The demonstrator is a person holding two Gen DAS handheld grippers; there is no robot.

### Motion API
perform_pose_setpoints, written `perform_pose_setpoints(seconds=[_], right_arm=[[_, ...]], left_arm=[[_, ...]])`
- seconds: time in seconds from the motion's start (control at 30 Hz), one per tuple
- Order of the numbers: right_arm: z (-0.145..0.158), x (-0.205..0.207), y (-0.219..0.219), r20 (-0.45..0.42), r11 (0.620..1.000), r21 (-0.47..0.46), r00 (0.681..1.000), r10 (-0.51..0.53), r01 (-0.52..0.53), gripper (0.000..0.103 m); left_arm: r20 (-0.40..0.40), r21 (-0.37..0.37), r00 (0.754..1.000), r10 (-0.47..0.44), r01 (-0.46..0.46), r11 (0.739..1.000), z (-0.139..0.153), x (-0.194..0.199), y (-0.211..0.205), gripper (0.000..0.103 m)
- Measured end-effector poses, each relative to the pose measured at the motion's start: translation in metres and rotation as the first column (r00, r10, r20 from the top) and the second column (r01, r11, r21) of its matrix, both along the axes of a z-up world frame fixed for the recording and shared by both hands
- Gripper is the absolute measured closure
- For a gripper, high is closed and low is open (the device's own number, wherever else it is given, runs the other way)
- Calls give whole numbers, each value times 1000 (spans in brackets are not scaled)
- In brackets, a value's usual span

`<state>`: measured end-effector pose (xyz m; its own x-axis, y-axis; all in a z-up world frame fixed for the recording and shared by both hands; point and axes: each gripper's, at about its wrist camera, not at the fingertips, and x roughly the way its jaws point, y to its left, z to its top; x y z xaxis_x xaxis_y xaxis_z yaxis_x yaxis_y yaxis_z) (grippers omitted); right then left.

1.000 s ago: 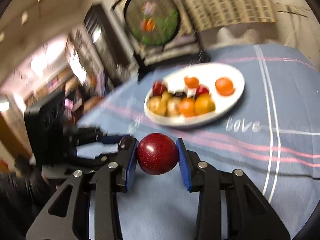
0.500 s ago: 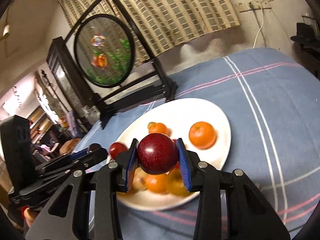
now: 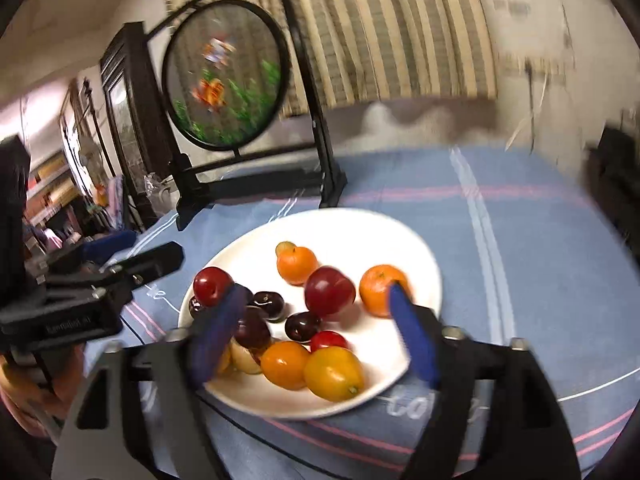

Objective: Organize fruits

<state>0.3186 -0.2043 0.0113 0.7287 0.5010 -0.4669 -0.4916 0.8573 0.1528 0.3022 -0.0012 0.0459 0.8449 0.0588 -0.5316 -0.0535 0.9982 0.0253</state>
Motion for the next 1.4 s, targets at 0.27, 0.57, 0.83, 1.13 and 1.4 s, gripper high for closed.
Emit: perform_pose_setpoints(seconds=[0.27,0.57,0.83,1.13,1.4], right_arm=[[-8,-82,-15,5,992,-43,993,117,-117,1],[-20,-127,3,11,970,-176,985,172,-168,1],[-23,-129,-3,-2,976,-175,991,135,-133,1],[-26,-128,-1,-12,973,-187,991,136,-136,1],[-27,-128,0,-12,972,-191,991,135,-134,1]], left_arm=[[1,30,1000,-29,29,999,-12,-67,1,2],[-19,74,999,-42,44,996,-34,-120,4,2],[-52,98,998,-44,49,994,-48,-139,1,2],[-53,86,998,-28,33,996,-50,-146,7,2],[-53,90,998,-28,32,995,-50,-147,6,2]])
